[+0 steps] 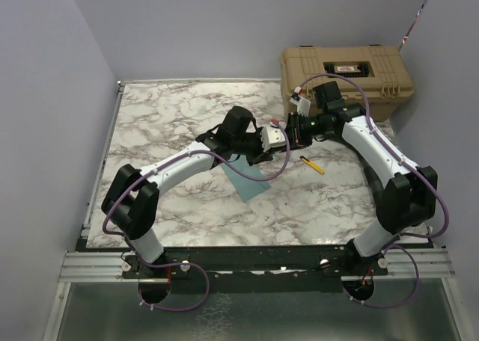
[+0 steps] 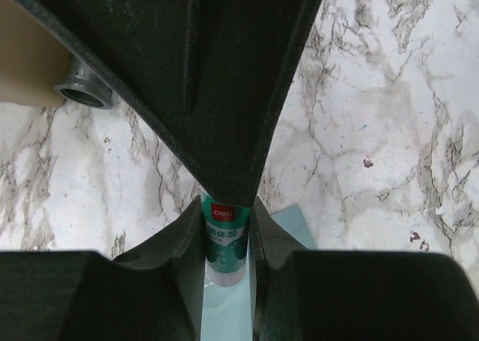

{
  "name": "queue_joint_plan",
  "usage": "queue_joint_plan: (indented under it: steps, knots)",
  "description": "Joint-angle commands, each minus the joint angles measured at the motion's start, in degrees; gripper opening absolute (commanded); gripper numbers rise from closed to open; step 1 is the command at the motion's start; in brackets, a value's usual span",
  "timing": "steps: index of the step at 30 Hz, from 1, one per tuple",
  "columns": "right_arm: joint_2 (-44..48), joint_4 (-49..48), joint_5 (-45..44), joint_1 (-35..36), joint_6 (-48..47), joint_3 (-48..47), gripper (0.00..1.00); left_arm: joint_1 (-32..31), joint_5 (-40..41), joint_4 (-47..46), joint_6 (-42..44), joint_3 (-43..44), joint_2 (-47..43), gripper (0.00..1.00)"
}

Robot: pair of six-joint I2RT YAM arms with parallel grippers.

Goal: Place the letter into the envelope and seal it

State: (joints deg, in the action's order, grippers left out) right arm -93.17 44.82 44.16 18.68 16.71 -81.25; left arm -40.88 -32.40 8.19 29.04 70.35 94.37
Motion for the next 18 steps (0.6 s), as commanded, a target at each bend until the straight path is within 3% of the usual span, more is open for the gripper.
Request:
queue_joint_plan:
  steps: [1, 6, 9, 12, 15, 18]
  knots:
    - [-2.9, 8.0, 1.4, 5.1, -0.7, -0.7, 0.00, -2.3, -4.8, -19.5, -0.3, 9.2, 0.4, 0.00]
    - [-1.4, 7.0, -6.7, 2.2, 4.3, -5.7, 0.00, -2.2, 0.0, -22.6, -7.9, 1.8, -2.0, 0.00]
    - [0.0, 5.4, -10.9, 0.0, 6.7, -7.5, 0.05, -1.7, 4.5, -25.4, -16.8, -5.5, -3.8, 0.00]
    - [0.7, 4.7, -13.9, -2.2, 8.6, -10.4, 0.27, -1.6, 5.9, -26.8, -23.7, -11.1, -5.0, 0.00]
    - [1.3, 2.1, -14.3, -3.3, 10.5, -12.5, 0.58, -1.6, 6.4, -30.1, -30.7, -15.3, -5.2, 0.00]
    - [2.3, -2.4, -12.2, -3.3, 11.4, -11.5, 0.67, -1.6, 6.9, -32.9, -37.1, -17.3, -4.2, 0.00]
